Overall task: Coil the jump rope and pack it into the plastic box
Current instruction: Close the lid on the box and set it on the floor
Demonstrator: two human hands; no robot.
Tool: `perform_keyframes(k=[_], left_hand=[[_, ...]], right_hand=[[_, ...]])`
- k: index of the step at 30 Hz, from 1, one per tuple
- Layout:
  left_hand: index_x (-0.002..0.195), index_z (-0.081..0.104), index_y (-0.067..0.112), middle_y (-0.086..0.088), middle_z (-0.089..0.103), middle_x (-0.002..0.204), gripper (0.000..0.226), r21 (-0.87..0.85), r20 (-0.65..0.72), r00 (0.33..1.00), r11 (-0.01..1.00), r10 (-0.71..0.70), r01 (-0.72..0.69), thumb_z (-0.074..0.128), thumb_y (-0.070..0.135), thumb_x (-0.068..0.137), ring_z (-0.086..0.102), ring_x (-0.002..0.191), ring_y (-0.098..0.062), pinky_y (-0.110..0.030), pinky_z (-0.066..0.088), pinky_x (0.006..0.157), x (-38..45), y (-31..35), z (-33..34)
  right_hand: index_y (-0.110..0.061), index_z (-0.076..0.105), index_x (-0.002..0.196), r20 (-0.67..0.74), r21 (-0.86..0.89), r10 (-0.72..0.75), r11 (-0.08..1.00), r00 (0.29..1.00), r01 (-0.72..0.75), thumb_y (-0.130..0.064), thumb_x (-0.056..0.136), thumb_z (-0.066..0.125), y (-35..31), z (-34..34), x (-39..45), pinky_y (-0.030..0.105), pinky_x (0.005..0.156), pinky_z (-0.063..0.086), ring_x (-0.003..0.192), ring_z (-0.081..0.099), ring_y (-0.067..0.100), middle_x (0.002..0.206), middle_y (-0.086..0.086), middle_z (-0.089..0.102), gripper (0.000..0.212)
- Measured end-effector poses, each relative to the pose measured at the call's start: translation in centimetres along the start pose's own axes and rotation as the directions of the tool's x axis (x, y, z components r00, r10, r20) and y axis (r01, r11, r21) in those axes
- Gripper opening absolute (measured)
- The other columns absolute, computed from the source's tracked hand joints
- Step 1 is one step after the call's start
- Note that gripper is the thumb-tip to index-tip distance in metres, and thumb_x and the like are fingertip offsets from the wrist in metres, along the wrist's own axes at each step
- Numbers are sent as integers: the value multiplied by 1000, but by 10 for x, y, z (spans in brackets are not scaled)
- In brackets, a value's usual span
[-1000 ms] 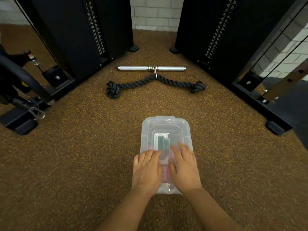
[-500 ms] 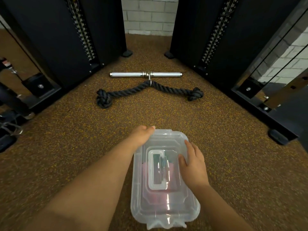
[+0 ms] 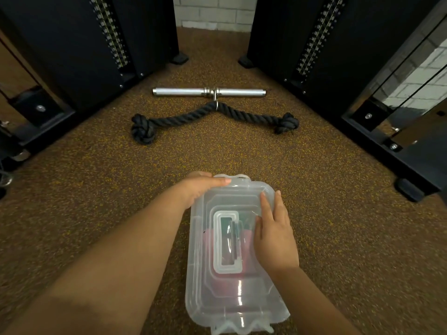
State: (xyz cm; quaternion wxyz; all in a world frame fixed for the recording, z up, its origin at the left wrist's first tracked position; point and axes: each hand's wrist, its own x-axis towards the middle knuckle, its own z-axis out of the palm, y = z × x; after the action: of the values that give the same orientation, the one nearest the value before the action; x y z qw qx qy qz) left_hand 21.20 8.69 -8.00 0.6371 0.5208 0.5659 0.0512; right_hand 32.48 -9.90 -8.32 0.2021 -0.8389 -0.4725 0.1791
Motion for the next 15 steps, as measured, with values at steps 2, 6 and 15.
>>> perform_keyframes(k=[2,6,15], left_hand=[[131,50,10,-9,56,130,92,51,34,999,999,6,-8,86,45,54,53,115,-27,-38,40,102,0,2,-2],[125,57,13,-7,59,129,84,138,97,995,990,22,-35,87,42,53,53,117,-26,-38,39,103,1,7,-7],[126,53,35,-1,49,131,52,366,49,962,892,268,-268,74,32,78,49,112,-20,-34,43,93,-14,4,5]], right_hand=[[-24,17,151,-1,-1,2,1000,1000,-2,-19,100,30,0,0,0,35,121,11,149,2,24,162,8,-2,53],[-25,16,151,5,-1,3,1000,1000,-3,-20,101,29,-1,-1,-1,34,121,10,149,1,22,162,7,-4,53],[-17,27,147,-97,57,-70,996,993,75,-21,91,54,-10,-17,23,40,117,17,145,20,27,156,9,25,62]])
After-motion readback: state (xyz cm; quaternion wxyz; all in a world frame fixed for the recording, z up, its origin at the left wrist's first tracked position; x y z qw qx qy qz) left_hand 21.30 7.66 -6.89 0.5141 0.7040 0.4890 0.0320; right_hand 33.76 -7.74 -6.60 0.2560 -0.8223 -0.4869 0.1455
